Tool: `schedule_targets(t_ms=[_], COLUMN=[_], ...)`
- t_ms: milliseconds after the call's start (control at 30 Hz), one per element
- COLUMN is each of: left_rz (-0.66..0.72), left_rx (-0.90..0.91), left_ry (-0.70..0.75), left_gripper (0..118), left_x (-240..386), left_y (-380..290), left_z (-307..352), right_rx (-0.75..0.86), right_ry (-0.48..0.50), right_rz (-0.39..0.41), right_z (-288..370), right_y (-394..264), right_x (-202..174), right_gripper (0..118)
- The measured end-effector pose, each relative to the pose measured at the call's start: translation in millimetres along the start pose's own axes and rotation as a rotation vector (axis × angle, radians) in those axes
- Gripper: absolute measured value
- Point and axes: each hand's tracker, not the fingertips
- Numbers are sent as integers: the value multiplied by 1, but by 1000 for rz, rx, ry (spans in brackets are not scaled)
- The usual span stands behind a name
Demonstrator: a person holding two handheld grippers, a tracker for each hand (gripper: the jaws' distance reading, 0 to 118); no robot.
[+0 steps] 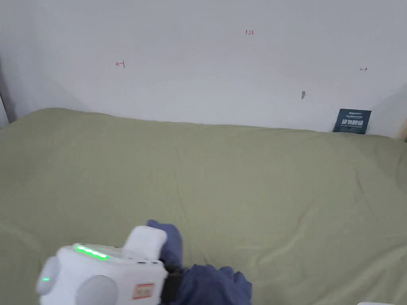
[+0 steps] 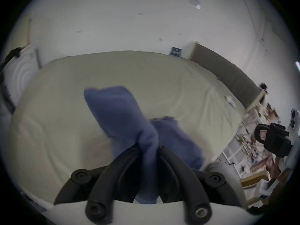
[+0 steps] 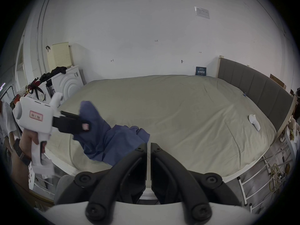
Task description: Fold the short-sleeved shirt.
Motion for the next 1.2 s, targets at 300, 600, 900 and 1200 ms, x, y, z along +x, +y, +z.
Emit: schedule_targets(t_ms=[300,600,900,1200], left_rz=[-13,124,447,398], left_rx=[-153,21,168,20], left_ry=[-46,-125,-415,-476], left_gripper=[11,79,0,0], left_x=[70,44,-27,24], left_y=[-16,-13,-13,-81], left_z=[-101,-37,-87,-135], right_rx=[9,9,3,15], right_ry=[-74,-69,-47,-82], right_rz=[-31,-45,-53,-75], right_z=[12,8,10,15], right_y=[-5,-4,-11,-10], right_x=[27,27,25,35], right_gripper=[8,8,8,8])
